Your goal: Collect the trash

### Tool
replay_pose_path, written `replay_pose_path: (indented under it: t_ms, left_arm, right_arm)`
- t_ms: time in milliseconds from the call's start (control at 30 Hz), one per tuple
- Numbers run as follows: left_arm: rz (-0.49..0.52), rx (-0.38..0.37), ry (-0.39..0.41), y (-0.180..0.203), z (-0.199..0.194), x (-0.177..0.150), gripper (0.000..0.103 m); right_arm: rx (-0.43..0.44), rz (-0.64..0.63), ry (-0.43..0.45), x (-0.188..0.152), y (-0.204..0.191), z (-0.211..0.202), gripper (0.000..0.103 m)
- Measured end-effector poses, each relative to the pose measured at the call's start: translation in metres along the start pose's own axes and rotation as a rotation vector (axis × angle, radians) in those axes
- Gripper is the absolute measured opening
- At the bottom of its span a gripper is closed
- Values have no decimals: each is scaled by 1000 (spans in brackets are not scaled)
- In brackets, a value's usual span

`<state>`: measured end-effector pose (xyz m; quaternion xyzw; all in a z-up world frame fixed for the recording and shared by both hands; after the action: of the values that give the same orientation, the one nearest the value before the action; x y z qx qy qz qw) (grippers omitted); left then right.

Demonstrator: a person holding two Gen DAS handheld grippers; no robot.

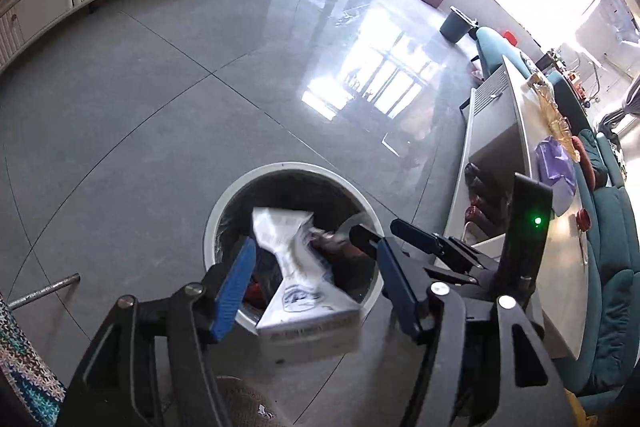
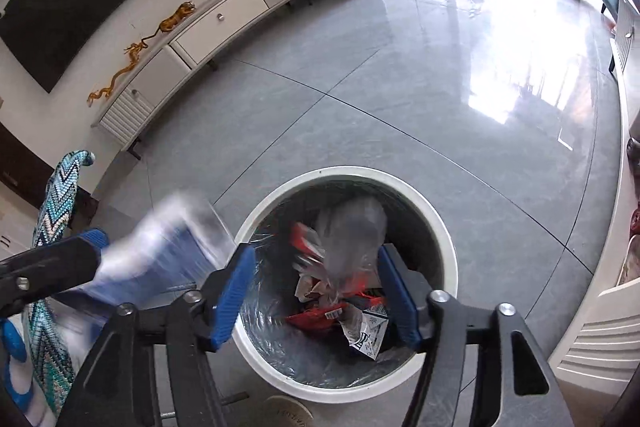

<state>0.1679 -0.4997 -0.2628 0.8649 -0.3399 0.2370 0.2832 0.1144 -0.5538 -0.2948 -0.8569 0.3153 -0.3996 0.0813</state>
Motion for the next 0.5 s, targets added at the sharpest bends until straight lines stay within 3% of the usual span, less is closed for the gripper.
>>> replay_pose_path:
  t_ms: [267, 500]
  left_arm:
    - [39, 25, 70, -3, -42, 6, 62]
    - [83, 134, 178, -26, -114, 4, 62]
  right_arm:
    - [-19, -19, 28, 2, -10, -21, 69]
    - [7, -129, 86, 11, -77, -51, 76]
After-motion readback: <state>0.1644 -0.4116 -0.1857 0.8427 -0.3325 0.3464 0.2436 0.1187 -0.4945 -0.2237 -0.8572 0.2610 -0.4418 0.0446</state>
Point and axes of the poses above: each gripper's, at about its wrist camera, not at the fingertips, and z roughly the way its jaws point, y to its right, x to its top, the point moved 10 cm from there along z, roughly the way its jaws point, and after that the axes turned 13 degrees about y, right-handed, at the moved point
